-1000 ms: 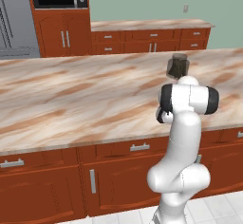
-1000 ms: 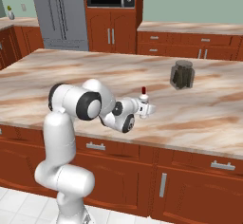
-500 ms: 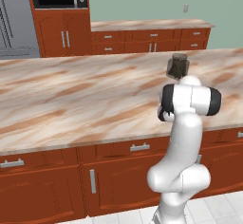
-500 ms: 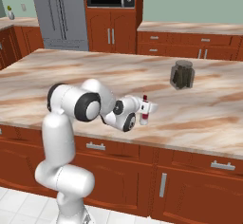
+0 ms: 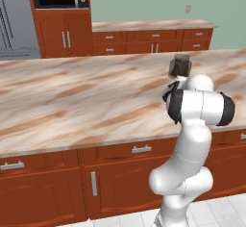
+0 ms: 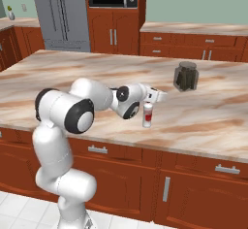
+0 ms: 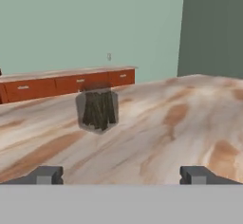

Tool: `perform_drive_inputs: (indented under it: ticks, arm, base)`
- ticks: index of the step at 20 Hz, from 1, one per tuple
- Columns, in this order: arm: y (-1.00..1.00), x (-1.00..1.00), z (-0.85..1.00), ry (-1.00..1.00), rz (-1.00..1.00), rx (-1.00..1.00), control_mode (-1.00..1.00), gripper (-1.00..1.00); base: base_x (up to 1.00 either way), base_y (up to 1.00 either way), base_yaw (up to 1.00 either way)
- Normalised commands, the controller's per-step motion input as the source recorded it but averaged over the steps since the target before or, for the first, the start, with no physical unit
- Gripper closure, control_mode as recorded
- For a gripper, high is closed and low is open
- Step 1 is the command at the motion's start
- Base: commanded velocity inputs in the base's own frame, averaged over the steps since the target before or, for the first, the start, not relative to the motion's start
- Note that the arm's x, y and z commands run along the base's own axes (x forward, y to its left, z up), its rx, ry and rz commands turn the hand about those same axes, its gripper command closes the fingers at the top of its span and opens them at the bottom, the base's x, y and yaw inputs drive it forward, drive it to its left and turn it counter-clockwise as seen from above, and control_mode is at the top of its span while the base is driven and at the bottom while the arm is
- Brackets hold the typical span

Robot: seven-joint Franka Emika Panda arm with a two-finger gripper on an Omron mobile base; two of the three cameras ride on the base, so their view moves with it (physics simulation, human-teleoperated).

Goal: Open the cabinet directly in front. Then move the liquor and the mug to the dining counter with the jar on it.

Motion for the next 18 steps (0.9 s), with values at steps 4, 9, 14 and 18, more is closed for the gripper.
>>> perform_drive_inputs:
  ticks: [4, 9, 14, 18]
  arm:
    - [0.22, -0.72, 0.98, 0.24, 0.01, 0.03, -1.0, -1.0]
    - [0.81, -1.0, 0.87, 0.37, 0.24, 0.0, -1.0, -1.0]
    - [0.86, -1.0, 0.93, 0.37, 0.24, 0.04, -1.0, -1.0]
    - [0.91, -0.91, 0.94, 0.31, 0.22, 0.08, -1.0, -1.0]
  base:
    - [0.0, 0.0, 0.0]
    - [0.0, 0.0, 0.0]
    - [0.0, 0.0, 0.0]
    - [0.0, 0.0, 0.0]
